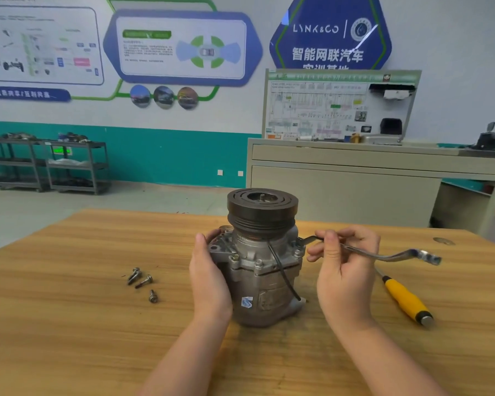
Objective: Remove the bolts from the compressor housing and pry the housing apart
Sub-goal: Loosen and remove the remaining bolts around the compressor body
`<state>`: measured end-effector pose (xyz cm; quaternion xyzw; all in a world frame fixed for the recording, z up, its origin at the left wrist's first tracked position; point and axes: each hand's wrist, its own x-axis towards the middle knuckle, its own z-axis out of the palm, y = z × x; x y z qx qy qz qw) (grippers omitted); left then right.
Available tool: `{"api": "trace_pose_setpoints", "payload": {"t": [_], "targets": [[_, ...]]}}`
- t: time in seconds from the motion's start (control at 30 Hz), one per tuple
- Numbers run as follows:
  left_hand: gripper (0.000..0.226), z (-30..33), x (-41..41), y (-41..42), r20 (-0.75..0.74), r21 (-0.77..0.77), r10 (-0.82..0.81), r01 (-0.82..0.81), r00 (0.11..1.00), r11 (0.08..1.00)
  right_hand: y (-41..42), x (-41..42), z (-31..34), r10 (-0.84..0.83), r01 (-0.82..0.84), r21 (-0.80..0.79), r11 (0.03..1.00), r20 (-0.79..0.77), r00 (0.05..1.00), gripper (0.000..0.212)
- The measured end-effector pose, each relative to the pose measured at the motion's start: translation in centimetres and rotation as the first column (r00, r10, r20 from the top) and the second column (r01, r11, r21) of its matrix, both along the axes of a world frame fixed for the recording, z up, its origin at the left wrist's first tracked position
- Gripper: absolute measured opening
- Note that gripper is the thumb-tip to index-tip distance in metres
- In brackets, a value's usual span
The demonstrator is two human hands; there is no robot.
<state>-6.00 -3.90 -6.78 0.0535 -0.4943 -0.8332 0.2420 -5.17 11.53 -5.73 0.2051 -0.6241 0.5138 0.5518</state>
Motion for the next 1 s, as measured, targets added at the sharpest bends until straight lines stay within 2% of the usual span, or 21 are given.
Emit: {"api": "trace_pose_setpoints", "payload": {"t": [0.03, 0.13, 0.17, 0.23, 0.3, 0.33, 0.37, 0.4, 0.43, 0.5, 0.57, 0.63, 0.67, 0.7, 0.77, 0.8, 0.87, 0.93, 1.0], "targets": [[0.044, 0.0, 0.0, 0.1, -0.017, 0.002, 0.029, -0.029, 0.999, 1.0, -0.2, 0.1, -0.1, -0.013, 0.014, 0.061, 0.998, -0.016, 1.0, 0.005], [0.035, -0.1, 0.1, 0.3, -0.064, -0.012, 0.078, -0.079, 0.995, 0.997, -1.0, 0.0, -0.2, -0.119, 0.143, 0.303, 0.942, -0.095, 0.988, 0.02], [0.031, -0.2, 0.1, 0.3, -0.073, -0.014, 0.077, -0.079, 0.994, 0.997, -1.2, 0.0, -0.1, -0.164, 0.196, 0.337, 0.921, -0.123, 0.979, 0.023], [0.023, -0.3, 0.2, 0.3, -0.078, -0.039, 0.058, -0.061, 0.995, 0.997, -1.4, 0.1, -0.1, -0.185, 0.219, 0.303, 0.928, -0.138, 0.973, 0.021], [0.014, -0.4, 0.1, 0.1, -0.066, -0.066, 0.027, -0.031, 0.997, 0.997, -1.2, 0.3, -0.2, -0.156, 0.174, 0.181, 0.968, -0.108, 0.982, 0.018], [0.011, -0.5, 0.1, 0.0, -0.061, -0.074, 0.019, -0.023, 0.998, 0.997, -1.1, 0.3, -0.3, -0.12, 0.125, 0.077, 0.989, -0.066, 0.991, 0.019], [0.012, -0.6, -0.1, -0.1, -0.059, -0.088, 0.02, -0.025, 0.998, 0.996, -1.0, 0.3, -0.1, -0.032, 0.032, -0.091, 0.995, -0.006, 0.999, 0.016], [0.014, -0.7, -0.2, -0.2, -0.056, -0.111, 0.027, -0.033, 0.998, 0.993, -0.8, 0.2, 0.4, 0.116, -0.098, -0.304, 0.947, 0.041, 0.992, 0.008], [0.017, -0.8, -0.3, -0.2, -0.056, -0.134, 0.036, -0.043, 0.998, 0.99, -0.3, -0.3, 0.9, 0.251, -0.188, -0.516, 0.836, 0.054, 0.966, 0.011], [0.026, -0.9, -0.4, -0.1, -0.061, -0.164, 0.043, -0.053, 0.997, 0.985, 1.2, -1.7, 2.0, 0.459, -0.229, -0.766, 0.6, 0.096, 0.883, 0.019], [0.029, -0.9, -0.5, 0.0, -0.066, -0.175, 0.045, -0.056, 0.997, 0.983, 2.7, -3.1, 3.1, 0.671, -0.234, -0.862, 0.45, 0.154, 0.725, 0.02], [0.03, -0.9, -0.6, -0.1, -0.062, -0.189, 0.049, -0.06, 0.997, 0.98, 3.7, -4.3, 3.8, 0.818, -0.243, -0.883, 0.401, 0.226, 0.529, 0.022], [0.03, -0.8, -0.6, -0.2, -0.06, -0.197, 0.045, -0.056, 0.997, 0.979, 4.1, -4.5, 4.1, 0.854, -0.267, -0.879, 0.394, 0.243, 0.459, 0.022], [0.03, -0.8, -0.6, -0.2, -0.061, -0.201, 0.036, -0.047, 0.998, 0.978, 4.5, -4.4, 4.4, 0.874, -0.305, -0.87, 0.387, 0.241, 0.421, 0.021], [0.031, -0.9, -0.7, -0.3, -0.065, -0.198, 0.02, -0.032, 0.998, 0.98, 5.0, -3.8, 4.6, 0.885, -0.398, -0.842, 0.365, 0.181, 0.428, 0.021], [0.031, -0.9, -0.7, -0.3, -0.066, -0.193, 0.019, -0.032, 0.998, 0.981, 5.1, -3.2, 4.5, 0.868, -0.435, -0.81, 0.393, 0.169, 0.468, 0.021], [0.03, -0.9, -0.6, -0.1, -0.071, -0.181, 0.036, -0.049, 0.997, 0.982, 4.8, -1.9, 4.0, 0.766, -0.451, -0.705, 0.548, 0.206, 0.609, 0.019], [0.03, -0.9, -0.5, -0.1, -0.073, -0.169, 0.049, -0.061, 0.996, 0.984, 4.1, -0.7, 3.3, 0.602, -0.395, -0.549, 0.736, 0.265, 0.753, 0.017], [0.029, -0.9, -0.4, -0.2, -0.078, -0.165, 0.047, -0.059, 0.996, 0.985, 3.4, 0.1, 2.9, 0.448, -0.323, -0.388, 0.863, 0.295, 0.844, 0.018]]}}
